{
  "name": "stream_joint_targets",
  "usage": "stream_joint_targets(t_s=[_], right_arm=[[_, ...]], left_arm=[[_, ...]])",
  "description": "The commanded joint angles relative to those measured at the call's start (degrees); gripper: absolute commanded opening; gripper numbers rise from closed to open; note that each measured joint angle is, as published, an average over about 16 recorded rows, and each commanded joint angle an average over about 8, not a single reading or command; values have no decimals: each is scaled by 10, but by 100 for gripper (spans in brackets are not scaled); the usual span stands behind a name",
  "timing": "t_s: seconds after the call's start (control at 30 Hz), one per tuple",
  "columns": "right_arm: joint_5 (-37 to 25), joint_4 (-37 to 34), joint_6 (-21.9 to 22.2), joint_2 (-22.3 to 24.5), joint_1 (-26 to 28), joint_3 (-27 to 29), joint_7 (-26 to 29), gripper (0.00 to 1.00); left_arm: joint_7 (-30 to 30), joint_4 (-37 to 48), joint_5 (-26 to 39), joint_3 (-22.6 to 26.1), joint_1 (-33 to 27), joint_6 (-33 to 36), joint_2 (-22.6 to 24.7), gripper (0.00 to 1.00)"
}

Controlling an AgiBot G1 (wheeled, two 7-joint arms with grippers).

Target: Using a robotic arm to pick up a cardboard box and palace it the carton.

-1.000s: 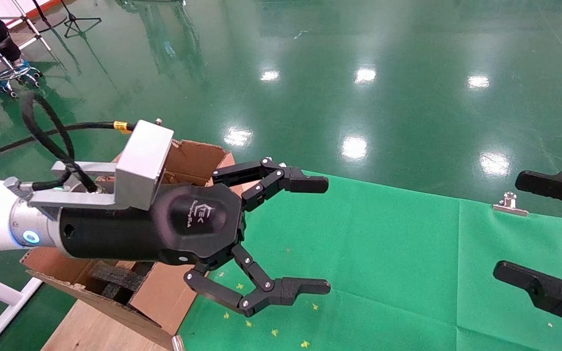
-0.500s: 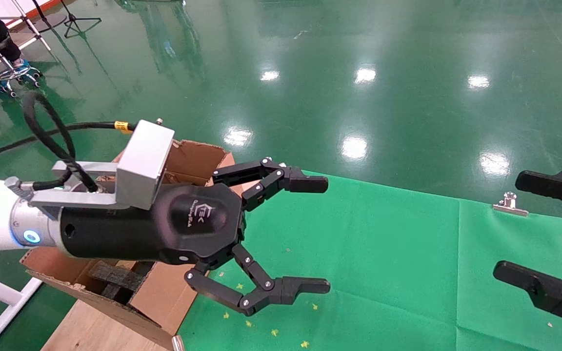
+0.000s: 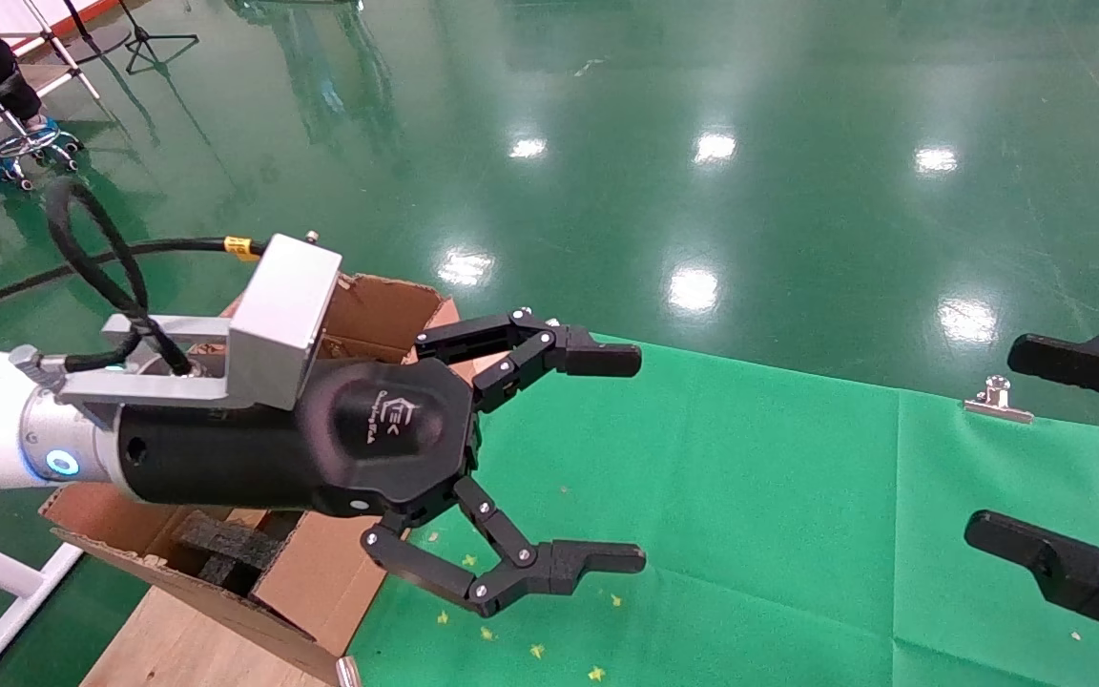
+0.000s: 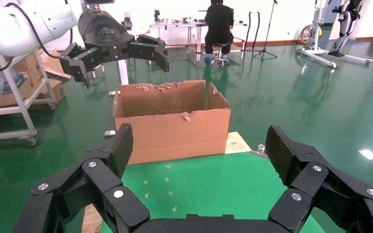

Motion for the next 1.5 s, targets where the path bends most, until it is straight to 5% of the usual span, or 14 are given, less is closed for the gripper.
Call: stream_joint_targets(t_s=[0.03, 1.5], right_arm=[[0, 0, 0, 0, 0, 0, 0, 100], [0, 0, 0, 0, 0, 0, 0, 100]], left_arm=[[0, 0, 0, 0, 0, 0, 0, 100], [0, 0, 0, 0, 0, 0, 0, 100]])
